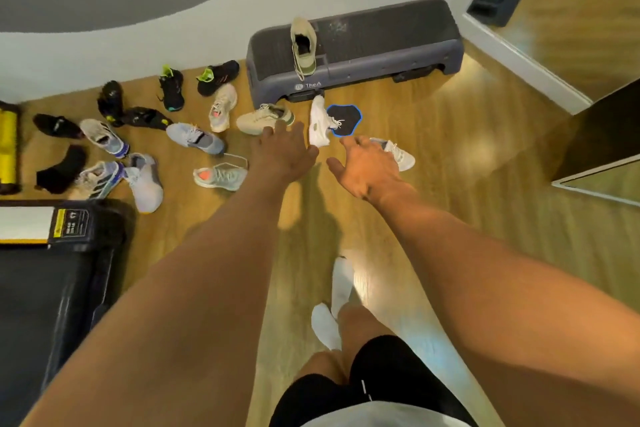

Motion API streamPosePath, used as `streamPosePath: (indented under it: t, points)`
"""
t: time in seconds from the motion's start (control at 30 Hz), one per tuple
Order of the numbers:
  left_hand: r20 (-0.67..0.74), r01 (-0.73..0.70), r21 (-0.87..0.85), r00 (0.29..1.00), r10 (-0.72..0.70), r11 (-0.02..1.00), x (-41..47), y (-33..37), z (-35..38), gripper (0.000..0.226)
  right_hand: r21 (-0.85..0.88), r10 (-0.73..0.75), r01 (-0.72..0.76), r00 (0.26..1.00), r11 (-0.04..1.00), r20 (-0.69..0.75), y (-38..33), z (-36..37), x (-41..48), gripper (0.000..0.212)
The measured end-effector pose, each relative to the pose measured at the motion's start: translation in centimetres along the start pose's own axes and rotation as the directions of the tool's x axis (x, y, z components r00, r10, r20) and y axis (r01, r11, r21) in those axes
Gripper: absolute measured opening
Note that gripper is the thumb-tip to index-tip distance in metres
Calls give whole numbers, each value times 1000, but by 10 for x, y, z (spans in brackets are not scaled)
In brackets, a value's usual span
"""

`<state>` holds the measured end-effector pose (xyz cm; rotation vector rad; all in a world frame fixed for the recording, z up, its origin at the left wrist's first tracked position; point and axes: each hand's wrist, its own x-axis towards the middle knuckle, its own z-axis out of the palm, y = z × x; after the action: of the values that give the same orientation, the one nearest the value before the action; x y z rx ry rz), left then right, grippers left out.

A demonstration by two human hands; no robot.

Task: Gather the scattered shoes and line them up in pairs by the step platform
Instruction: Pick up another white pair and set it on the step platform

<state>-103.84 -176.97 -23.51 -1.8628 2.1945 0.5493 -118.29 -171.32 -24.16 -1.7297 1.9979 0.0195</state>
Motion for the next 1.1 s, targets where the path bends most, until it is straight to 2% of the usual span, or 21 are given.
streamPosePath:
  t: [0.13, 0.3, 0.53, 0.7, 0.87, 1.0, 1.1]
  points:
    - [37, -78, 30, 996, 77, 997, 65, 1, -2, 57, 102, 117, -116, 993, 988, 2, 0, 4, 58, 56]
    - [92, -123, 47, 989, 119, 991, 148, -8, 8, 56, 197, 215, -227, 973, 954, 82, 10, 19, 139, 59]
    - [179, -225, 67, 961, 211, 972, 285, -7, 52, 55, 434, 363, -378, 924, 818, 121, 32, 63, 255, 56]
    - [203, -304, 93, 938, 281, 948, 378, -18, 136, 58, 462, 424, -445, 892, 767, 155, 57, 133, 341, 60]
    - [205, -384, 95, 910, 360, 918, 452, -38, 236, 56, 574, 478, -485, 860, 660, 177, 89, 224, 416, 59]
    - [177, -362, 84, 922, 343, 929, 507, -49, 324, 52, 629, 484, -481, 855, 611, 183, 120, 310, 480, 62]
    - [190, -271, -4, 945, 267, 963, 551, -49, 374, 56, 661, 483, -469, 857, 586, 180, 140, 361, 527, 64]
